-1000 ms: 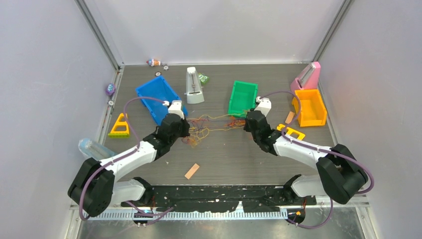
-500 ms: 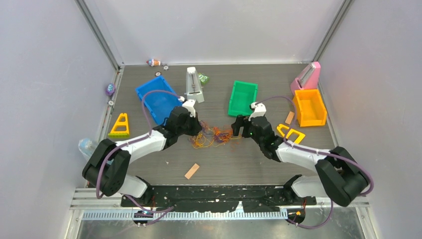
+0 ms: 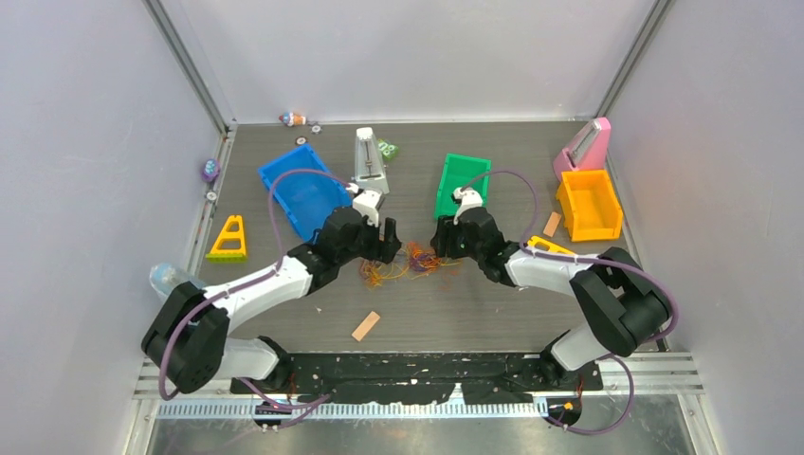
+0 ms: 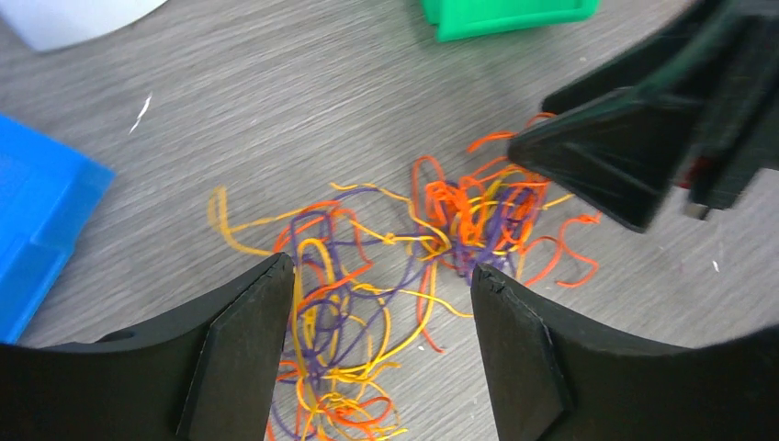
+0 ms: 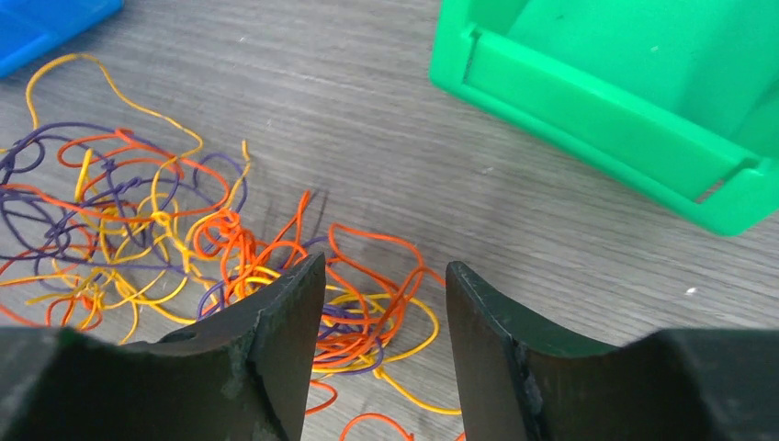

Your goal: Untangle the cables

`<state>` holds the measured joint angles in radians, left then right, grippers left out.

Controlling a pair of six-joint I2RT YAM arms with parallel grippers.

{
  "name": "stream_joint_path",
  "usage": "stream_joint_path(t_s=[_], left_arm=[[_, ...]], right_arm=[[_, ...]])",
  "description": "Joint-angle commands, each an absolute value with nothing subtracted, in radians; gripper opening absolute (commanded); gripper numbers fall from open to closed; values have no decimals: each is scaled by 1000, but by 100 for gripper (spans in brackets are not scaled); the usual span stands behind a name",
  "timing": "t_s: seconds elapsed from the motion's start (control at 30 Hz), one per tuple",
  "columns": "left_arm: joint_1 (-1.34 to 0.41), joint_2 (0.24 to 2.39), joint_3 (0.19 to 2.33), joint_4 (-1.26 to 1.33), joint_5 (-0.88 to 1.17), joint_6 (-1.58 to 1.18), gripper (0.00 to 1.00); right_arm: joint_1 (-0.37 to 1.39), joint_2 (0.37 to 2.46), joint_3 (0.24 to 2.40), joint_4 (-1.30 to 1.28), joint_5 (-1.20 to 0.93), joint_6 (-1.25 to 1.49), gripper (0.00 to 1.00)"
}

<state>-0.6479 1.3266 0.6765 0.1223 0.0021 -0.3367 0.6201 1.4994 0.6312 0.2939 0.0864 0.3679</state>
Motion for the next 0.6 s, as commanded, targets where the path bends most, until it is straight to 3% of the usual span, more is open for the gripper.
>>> stream_joint_path(t_s=[0.0,0.13,0.27,0.43,0.5,0.57], left_arm=[[-714,1306,693,178,-21,-237,72],[-748,1429,790,131,107,-207,72],[-749,1609,964,-87,164,-247,69],[-744,1739,1051,-167,227,-290,67],[-733,1785,1087,-208,242,-301,63],[-714,1837,1127,-244,288,-307,50]], right_arm=[[628,1510,671,314,-21,354,52],[629,1503,660,335,-42,350,44],[629,1494,653,339,-32,353,43],[629,1498,655,319,-6,374,41],[629,1507,661,304,38,382,38],[629,1514,669,289,50,386,33]])
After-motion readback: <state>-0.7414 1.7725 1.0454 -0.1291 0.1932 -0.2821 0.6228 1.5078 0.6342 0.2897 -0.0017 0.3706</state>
